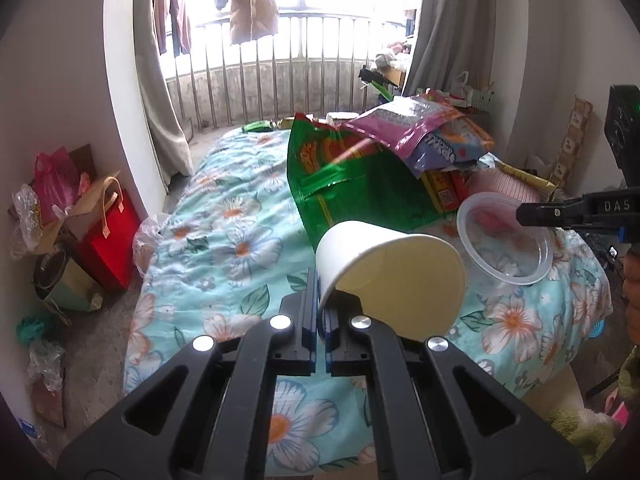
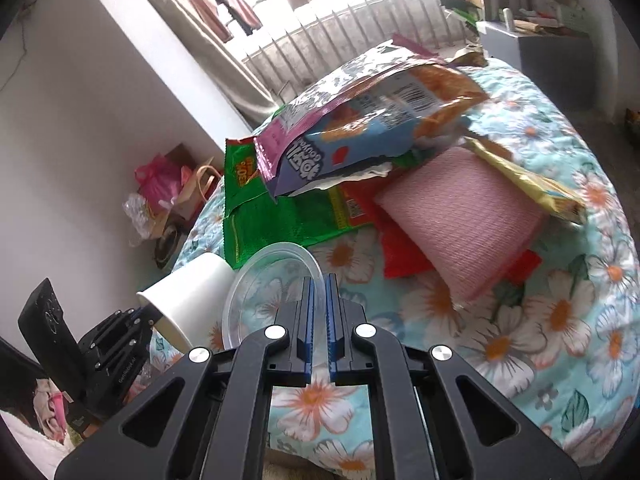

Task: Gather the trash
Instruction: 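Grasp the white paper cup with left gripper while right grasps clear tub, then carry the paper cup and clear tub toward the blue wastebasket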

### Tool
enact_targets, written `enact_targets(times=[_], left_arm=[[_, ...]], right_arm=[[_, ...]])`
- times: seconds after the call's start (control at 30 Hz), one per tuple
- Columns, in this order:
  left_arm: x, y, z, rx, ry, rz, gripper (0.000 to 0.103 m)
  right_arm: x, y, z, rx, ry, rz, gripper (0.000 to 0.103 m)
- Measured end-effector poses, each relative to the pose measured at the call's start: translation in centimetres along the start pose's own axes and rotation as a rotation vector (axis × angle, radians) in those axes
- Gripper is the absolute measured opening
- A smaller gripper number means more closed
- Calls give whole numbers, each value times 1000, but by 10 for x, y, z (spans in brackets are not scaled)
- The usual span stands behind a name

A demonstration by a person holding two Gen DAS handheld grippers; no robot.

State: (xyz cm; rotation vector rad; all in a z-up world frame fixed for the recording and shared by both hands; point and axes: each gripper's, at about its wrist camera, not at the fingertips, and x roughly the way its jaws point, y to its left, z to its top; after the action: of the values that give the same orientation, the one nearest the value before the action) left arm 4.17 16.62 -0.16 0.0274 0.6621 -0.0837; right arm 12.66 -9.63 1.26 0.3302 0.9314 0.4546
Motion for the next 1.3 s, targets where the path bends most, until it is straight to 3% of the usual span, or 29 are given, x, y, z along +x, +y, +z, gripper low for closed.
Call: enact_targets(times=[0.7,1.0,1.3], left_arm=[[-35,-18,20,39,-114,-40,1],[-42,-48,41,102,-165,-98,1],[-36,-94,59,181,-165,-185,1]], right_arm=[[-56,-27,-20,107,-140,24,6],[-91,-48,-28,150,-221,21,6],[-127,-81,-39,213,-302,-14,6]])
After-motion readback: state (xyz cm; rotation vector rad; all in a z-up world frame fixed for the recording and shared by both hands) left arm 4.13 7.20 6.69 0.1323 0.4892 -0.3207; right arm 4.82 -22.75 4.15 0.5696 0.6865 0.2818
